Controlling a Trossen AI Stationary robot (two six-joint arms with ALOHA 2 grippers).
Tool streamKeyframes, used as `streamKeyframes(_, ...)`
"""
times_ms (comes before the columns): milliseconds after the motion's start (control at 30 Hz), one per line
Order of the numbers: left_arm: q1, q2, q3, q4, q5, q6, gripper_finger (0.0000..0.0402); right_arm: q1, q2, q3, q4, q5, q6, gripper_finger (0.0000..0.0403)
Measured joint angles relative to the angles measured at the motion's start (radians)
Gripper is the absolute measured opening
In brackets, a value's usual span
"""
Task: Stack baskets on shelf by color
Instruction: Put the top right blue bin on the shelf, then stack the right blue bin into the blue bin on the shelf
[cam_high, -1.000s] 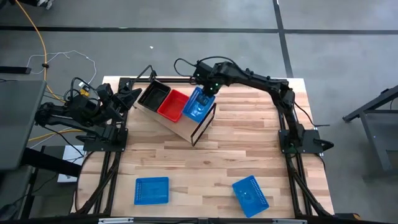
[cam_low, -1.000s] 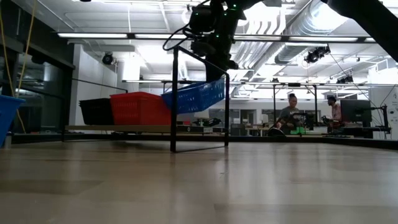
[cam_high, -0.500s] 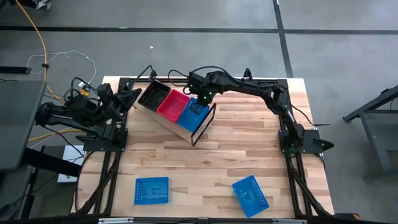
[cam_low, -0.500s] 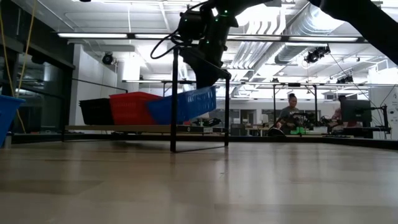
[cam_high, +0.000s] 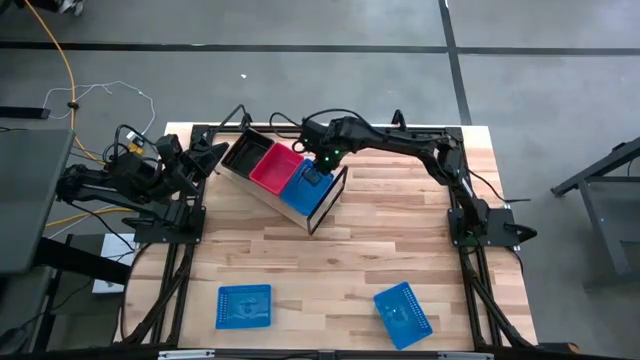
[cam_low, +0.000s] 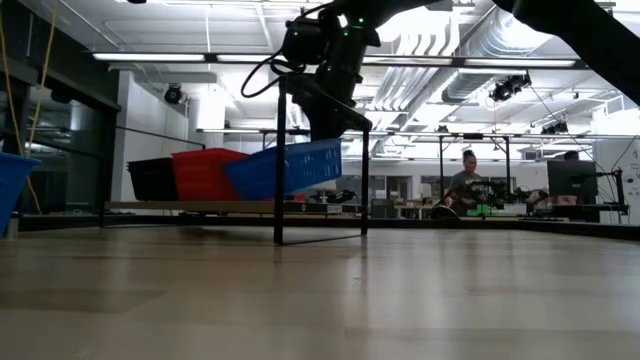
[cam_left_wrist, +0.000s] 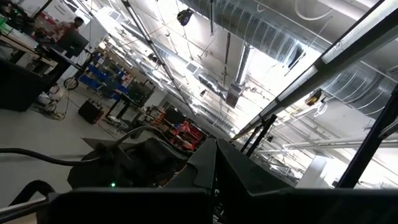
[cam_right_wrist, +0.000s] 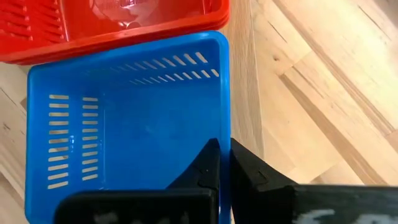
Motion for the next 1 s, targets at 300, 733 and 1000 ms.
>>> streamKeyframes(300, 0.000, 0.000, 0.000, 0.000, 0.000, 0.000, 0.0000, 0.009, 0.000, 0.000, -0.001, -0.008, 0.000, 0.0001)
streamKeyframes(733, 0.000, 0.000, 0.000, 0.000, 0.000, 0.000, 0.0000, 0.006, -0.002, 0.001, -0.003, -0.011, -0.030, 0.0127)
streamKeyframes(1000, 0.000, 0.000, 0.000, 0.000, 0.000, 0.000, 0.0000, -0.001, -0.003, 0.105, -0.042, -0.008, -0.161, 0.0155)
